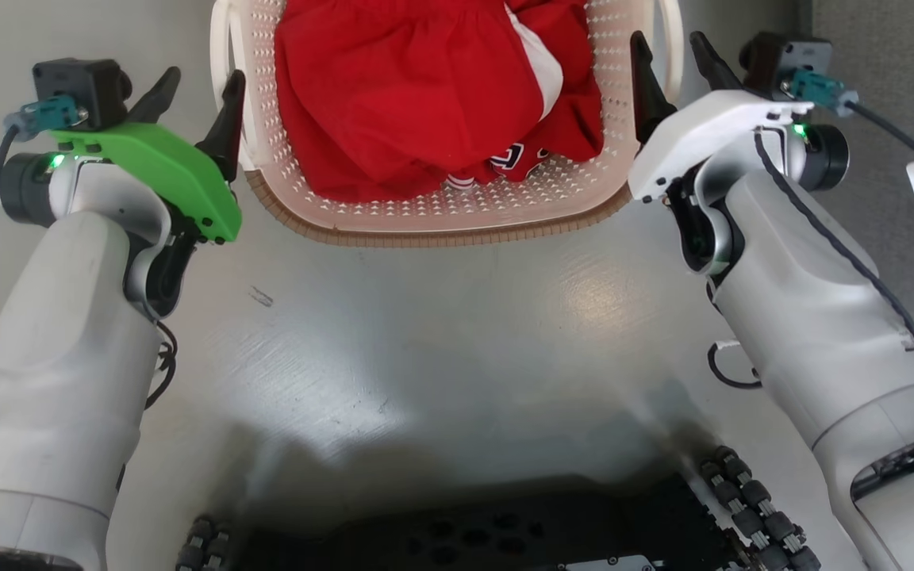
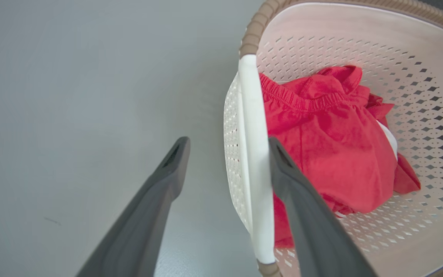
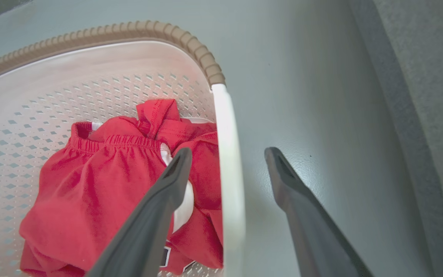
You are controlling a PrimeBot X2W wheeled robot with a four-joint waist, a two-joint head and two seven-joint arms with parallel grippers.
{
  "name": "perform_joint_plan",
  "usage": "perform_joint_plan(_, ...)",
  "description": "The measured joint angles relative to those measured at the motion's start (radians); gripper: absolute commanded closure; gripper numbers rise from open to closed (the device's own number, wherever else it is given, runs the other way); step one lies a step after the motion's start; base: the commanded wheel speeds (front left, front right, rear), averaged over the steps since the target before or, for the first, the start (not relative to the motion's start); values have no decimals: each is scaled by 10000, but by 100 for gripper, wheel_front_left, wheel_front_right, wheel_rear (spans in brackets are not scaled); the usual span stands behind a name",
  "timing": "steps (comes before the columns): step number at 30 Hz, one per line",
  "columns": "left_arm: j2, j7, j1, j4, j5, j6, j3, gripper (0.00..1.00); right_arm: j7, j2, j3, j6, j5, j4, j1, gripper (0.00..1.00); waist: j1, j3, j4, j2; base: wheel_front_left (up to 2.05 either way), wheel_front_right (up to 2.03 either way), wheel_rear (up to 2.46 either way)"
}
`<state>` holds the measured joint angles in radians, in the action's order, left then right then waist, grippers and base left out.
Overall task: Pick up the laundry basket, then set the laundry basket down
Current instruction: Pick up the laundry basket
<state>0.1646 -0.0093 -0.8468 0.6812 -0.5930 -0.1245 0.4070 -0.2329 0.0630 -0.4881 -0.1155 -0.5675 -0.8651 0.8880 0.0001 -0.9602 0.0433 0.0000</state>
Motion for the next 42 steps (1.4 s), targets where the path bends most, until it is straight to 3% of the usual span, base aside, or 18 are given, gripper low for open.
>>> perform_joint_plan(28,-211,270,-1177,1229,-911,0,1074,0,136,10,-1174,-12,-1446,-899,1011,0,0,-580,-128,0,0,0,0)
perform_joint_plan(30,-213,270,-1192,1290,-961,0,1129,8,134,10,-1256,-23,-1567,-930,1073,0,0,-596,-125,0,0,0,0)
perform_joint_plan(31,-219,270,-1206,1329,-991,0,1152,27,134,10,-1296,-23,-1599,-940,1098,0,0,-603,-124,0,0,0,0)
perform_joint_plan(33,-238,270,-1269,1394,-995,-2,1197,56,132,10,-1369,-27,-1659,-965,1118,0,0,-614,-121,0,0,0,0)
perform_joint_plan(34,-242,263,-1302,1432,-1014,-2,1208,74,130,10,-1407,-61,-1712,-976,1122,6,0,-617,-119,0,0,0,0)
perform_joint_plan(35,-242,261,-1330,1465,-1095,-2,1223,98,127,10,-1442,-84,-1745,-993,1125,51,0,-620,-118,0,0,0,0)
perform_joint_plan(37,-247,259,-1368,1501,-1233,-27,1281,100,121,10,-1519,-84,-1829,-1022,1130,97,0,-621,-117,0,0,0,0)
perform_joint_plan(42,-274,178,-1449,1557,-1367,-71,1434,100,88,-8,-1708,-84,-2059,-1070,1142,100,0,-609,-105,0,0,0,0)
